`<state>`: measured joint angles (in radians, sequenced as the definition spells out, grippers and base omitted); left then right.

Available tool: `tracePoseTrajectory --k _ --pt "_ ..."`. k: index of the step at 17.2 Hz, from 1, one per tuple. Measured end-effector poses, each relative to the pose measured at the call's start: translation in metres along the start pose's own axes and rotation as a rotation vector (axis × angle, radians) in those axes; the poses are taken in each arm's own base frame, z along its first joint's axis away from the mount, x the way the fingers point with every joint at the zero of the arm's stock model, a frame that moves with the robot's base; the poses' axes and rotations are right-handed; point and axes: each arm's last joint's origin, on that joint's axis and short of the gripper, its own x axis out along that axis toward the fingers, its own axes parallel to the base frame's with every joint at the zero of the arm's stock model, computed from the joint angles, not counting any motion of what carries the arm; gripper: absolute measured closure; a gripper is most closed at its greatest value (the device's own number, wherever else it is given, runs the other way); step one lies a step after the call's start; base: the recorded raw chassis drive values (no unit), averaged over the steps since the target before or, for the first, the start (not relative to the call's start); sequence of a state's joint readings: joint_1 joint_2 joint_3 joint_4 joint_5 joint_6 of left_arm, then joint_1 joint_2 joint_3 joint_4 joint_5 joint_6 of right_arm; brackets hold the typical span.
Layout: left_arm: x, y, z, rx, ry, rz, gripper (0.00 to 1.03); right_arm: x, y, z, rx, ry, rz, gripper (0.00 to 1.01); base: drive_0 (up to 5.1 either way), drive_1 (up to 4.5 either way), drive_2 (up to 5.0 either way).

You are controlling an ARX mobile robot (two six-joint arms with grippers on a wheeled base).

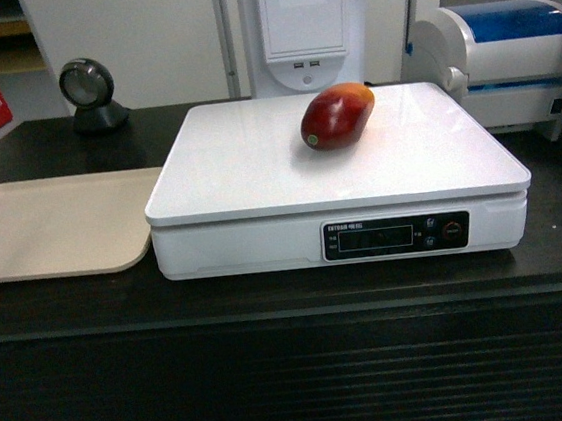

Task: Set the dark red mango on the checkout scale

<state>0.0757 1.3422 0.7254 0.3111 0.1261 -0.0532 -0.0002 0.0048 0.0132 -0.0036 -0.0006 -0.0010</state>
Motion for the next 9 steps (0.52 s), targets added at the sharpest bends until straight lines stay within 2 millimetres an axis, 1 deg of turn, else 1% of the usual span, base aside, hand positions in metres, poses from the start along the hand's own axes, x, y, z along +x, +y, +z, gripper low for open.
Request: tracePoseTrajectory --k 1,2,3,4,5,6,7,9 --pt "-0.016 0.007 -0.015 -0.008 0.017 0.015 0.05 0.0 0.0 0.0 0.0 0.0 0.0 0.03 0.0 0.0 0.0" --pt "-0.029 0.011 -0.024 -0.012 0.021 0.02 0.05 0.0 0.0 0.0 0.0 0.0 0.0 0.03 0.0 0.0 0.0" --pt "-0.037 0.015 -0.029 -0.017 0.014 0.031 0.05 0.0 0.0 0.0 0.0 0.0 0.0 0.03 0.0 0.0 0.0" --pt "-0.043 0.018 -0.03 0.005 -0.07 0.043 0.08 0.0 0.0 0.0 0.0 0.0 0.0 0.03 0.0 0.0 0.0" --pt "-0.05 0.018 -0.037 0.038 -0.192 0.045 0.18 0.0 0.0 0.0 0.0 0.0 -0.001 0.03 0.0 0.0 0.0" --pt "-0.062 0.015 -0.05 0.053 -0.249 0.045 0.29 0.0 0.0 0.0 0.0 0.0 0.0 0.03 0.0 0.0 0.0" --pt "-0.072 0.01 -0.057 0.063 -0.291 0.041 0.42 0.0 0.0 0.0 0.0 0.0 0.0 0.03 0.0 0.0 0.0" --pt "-0.082 0.003 -0.065 0.068 -0.315 0.037 0.63 0.0 0.0 0.0 0.0 0.0 0.0 0.03 0.0 0.0 0.0"
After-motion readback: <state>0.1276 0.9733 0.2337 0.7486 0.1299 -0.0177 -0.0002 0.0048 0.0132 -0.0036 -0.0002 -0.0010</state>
